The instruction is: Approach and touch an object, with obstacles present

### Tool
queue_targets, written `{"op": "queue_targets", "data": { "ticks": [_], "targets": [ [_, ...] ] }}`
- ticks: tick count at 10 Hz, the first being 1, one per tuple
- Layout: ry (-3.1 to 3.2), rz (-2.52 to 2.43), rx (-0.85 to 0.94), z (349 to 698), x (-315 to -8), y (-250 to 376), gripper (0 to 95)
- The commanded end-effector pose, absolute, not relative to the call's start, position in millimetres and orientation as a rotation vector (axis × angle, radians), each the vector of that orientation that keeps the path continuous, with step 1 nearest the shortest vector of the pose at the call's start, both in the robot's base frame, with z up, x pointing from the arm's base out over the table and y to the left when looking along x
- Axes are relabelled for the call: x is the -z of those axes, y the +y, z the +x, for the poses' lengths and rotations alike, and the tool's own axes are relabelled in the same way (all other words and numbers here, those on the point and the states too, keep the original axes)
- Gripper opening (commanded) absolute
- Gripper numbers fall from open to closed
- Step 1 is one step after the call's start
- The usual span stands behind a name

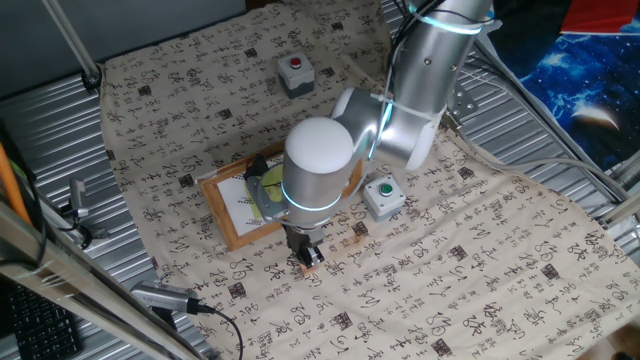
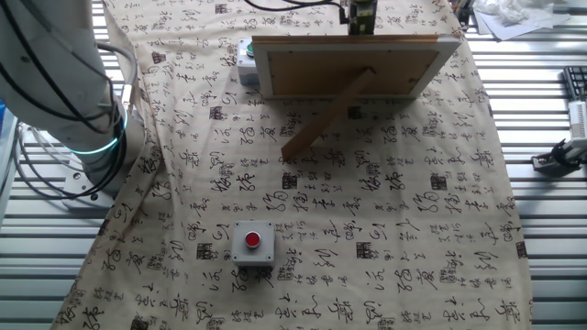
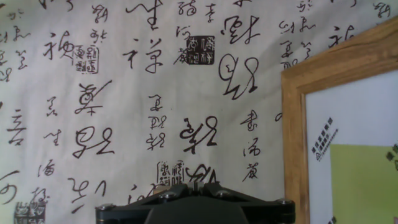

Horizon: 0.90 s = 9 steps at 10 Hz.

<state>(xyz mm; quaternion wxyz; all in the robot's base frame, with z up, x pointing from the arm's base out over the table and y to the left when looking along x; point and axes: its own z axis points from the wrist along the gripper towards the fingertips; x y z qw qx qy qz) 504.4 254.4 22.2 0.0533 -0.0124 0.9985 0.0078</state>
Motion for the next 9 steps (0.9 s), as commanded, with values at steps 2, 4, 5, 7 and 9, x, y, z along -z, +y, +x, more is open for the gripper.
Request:
{"op": "queue_targets", "data": {
  "ticks": [2,4,5,7,9],
  "targets": [
    [3.031,-0.019,-0.030,500.5,-19.2,261.5,0.0],
    [3.030,-0.021,-0.027,499.7,-17.9,264.6,0.0],
    [3.030,-0.023,-0.026,499.6,-17.9,264.6,0.0],
    [3.029,-0.026,-0.025,499.6,-18.1,264.6,0.0],
    [3.028,-0.030,-0.021,499.5,-22.1,263.8,0.0]
  ]
}}
